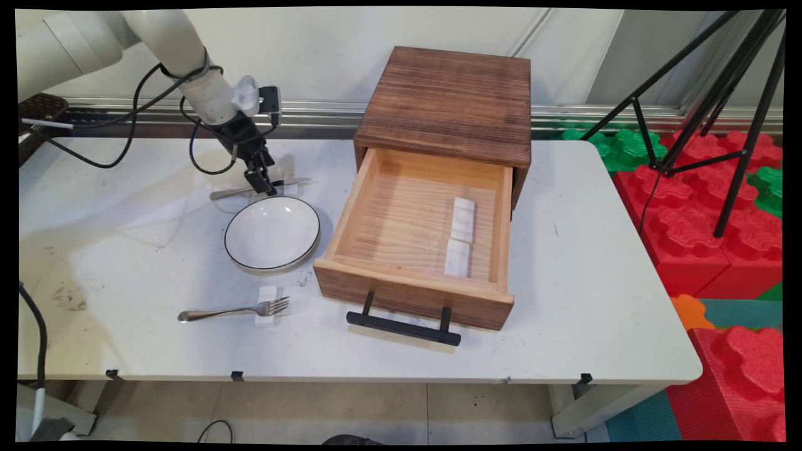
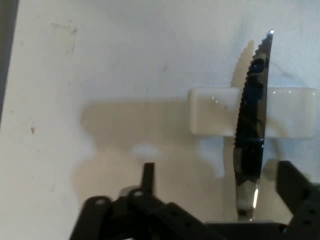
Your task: Pick up the knife from the left of the white plate
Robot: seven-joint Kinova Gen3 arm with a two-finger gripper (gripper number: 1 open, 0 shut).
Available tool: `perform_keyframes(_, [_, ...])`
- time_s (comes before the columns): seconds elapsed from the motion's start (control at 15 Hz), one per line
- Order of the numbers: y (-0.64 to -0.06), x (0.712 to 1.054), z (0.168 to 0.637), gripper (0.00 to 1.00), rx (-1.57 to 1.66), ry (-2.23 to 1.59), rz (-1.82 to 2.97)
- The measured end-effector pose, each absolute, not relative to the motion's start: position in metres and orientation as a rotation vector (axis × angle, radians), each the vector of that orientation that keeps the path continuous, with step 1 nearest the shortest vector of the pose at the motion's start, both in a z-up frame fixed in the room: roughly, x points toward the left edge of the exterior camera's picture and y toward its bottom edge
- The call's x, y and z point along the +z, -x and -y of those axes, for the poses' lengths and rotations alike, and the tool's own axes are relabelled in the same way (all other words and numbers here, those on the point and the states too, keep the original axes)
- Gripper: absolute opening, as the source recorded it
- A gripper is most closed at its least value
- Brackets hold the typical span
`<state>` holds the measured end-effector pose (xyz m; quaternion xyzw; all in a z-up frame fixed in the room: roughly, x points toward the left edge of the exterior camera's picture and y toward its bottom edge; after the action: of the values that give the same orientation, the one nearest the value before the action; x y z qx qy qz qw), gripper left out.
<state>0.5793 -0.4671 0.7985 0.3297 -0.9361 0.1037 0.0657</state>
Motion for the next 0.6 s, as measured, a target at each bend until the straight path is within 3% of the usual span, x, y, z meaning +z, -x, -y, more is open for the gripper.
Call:
perform_keyframes(0.07, [-0.5797, 0.7976, 0.4667, 1.0, 0.31, -0.998, 2.822])
perform_keyframes(0.13, [-0.58, 0.7967, 0.4666, 0.0, 0.307, -0.999, 2.82])
perform_keyframes(0.6, [-0.58, 0.7989, 0.4574, 0.0, 0.29, -0.976, 2.823])
